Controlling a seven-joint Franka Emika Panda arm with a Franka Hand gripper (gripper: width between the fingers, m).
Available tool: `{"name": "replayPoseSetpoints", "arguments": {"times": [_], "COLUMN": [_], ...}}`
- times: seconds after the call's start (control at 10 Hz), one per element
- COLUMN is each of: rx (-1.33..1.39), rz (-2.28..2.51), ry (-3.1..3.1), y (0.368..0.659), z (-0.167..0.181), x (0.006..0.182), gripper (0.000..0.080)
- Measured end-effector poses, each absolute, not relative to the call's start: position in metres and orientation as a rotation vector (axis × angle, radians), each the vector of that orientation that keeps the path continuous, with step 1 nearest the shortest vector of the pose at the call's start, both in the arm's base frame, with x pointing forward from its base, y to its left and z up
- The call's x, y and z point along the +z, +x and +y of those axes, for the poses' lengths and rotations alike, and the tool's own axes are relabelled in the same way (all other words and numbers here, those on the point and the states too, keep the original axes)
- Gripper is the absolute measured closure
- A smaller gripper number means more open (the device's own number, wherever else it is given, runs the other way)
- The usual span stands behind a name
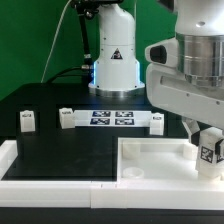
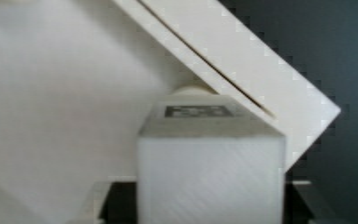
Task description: Assemble one leg
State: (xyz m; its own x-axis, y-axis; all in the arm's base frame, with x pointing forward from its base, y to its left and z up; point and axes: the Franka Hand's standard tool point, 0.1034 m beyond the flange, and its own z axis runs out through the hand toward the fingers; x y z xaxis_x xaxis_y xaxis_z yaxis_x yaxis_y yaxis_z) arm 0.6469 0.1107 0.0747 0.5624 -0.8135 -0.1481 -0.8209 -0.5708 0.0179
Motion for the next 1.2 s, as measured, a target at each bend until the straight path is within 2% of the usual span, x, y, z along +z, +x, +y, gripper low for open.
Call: {"name": "replayPoseSetpoints", "arguments": {"times": [0.5,0.8,0.9,1.0,1.1,1.2], "rx": [0.245,0.245,0.246,0.240,0.235,0.229], "rz": [2.145,2.085,2.035,1.971,1.770,1.598], "ry": [-2.256,-2.308,-2.348,-2.396,-2.534,-2.635], "y": [0.6466,0.6462,0.6459,0.6463,0.6463,0.6464], "z": [0.1095,0.1103,0.1111,0.1117,0.1115,0.1117], "x": [0.0752,0.0750,0.0752,0.0756,0.0756,0.0756], "gripper": [0.0508,0.0488,0.0307,0.0307,0.0185,0.0159]}}
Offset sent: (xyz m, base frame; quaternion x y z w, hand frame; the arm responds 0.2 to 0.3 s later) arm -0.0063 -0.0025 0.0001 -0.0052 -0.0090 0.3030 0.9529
